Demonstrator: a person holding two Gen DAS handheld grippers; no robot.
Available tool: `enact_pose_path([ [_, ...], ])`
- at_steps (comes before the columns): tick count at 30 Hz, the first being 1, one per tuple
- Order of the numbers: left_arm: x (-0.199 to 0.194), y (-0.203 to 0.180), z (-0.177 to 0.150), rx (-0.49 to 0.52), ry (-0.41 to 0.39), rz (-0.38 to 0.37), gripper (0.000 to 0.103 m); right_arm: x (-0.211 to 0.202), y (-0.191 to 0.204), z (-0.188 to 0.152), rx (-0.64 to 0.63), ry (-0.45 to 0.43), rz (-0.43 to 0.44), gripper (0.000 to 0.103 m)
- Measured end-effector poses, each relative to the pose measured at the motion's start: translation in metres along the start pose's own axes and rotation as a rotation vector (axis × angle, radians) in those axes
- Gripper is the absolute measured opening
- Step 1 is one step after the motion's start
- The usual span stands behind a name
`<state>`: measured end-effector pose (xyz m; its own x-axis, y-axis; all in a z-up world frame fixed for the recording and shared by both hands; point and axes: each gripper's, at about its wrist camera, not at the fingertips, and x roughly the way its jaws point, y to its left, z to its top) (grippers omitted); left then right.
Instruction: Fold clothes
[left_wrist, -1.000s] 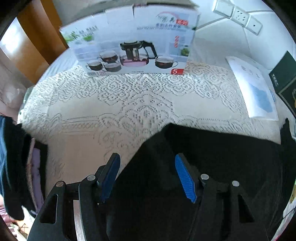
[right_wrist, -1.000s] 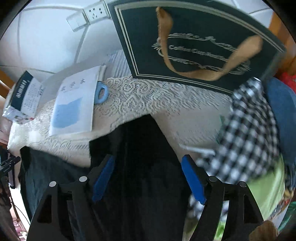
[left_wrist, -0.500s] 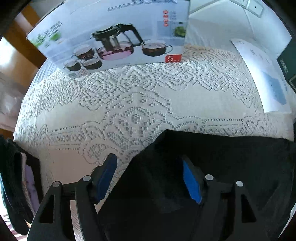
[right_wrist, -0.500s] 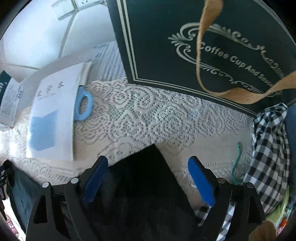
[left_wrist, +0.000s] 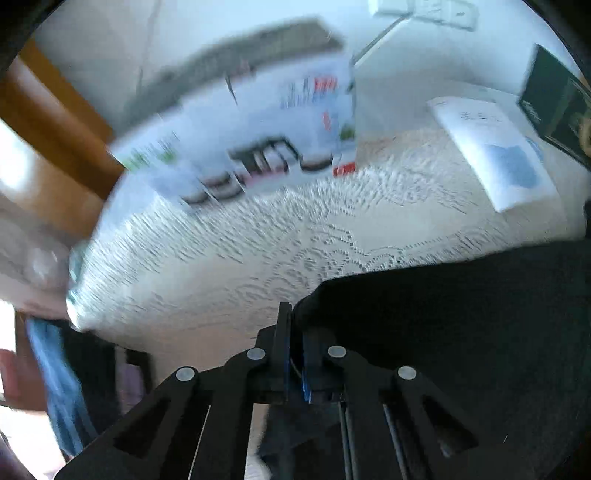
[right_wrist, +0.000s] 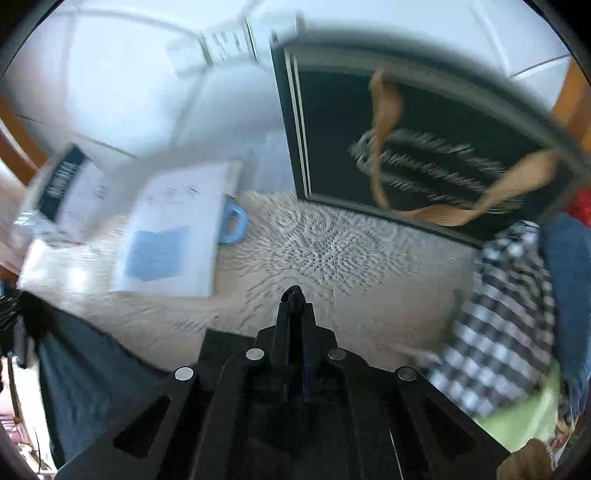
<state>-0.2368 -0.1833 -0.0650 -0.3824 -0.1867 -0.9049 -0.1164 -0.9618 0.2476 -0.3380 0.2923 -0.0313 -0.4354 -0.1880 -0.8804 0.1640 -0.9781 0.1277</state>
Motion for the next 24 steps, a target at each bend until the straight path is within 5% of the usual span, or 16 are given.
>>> enact_pose_path([
  [3,-0.042,-0.005,-0.026,0.11,-0.129,0.073,0.005,-0.062,-0.001,-0.041,-0.001,-0.088,0.049,0.004],
  [6,-0.067,-0.014,-0.055,0.198,-0.179,0.138,0.007,-0.104,0.002,-0.102,-0.008,-0.098,0.074,0.004],
  [9,-0.07,-0.018,-0.104,0.234,-0.121,0.135,0.007,-0.115,0.004,-0.176,0.005,0.017,0.086,0.006],
  [11,-0.068,-0.02,-0.133,0.23,-0.05,0.076,0.021,-0.106,-0.003,-0.223,0.046,0.134,0.073,0.013],
  [13,-0.063,-0.019,-0.163,0.193,0.017,-0.017,0.038,-0.101,-0.013,-0.255,0.096,0.196,0.048,0.039],
  [18,-0.075,0.003,-0.194,0.013,0.022,-0.166,0.043,-0.111,-0.04,-0.293,0.214,0.196,0.019,0.04],
  [20,-0.079,0.023,-0.185,-0.106,0.002,-0.171,0.052,-0.119,-0.046,-0.287,0.232,0.157,0.013,0.04],
  [24,-0.073,0.061,-0.162,-0.322,-0.003,-0.137,0.053,-0.13,-0.056,-0.262,0.25,0.092,-0.022,0.046],
])
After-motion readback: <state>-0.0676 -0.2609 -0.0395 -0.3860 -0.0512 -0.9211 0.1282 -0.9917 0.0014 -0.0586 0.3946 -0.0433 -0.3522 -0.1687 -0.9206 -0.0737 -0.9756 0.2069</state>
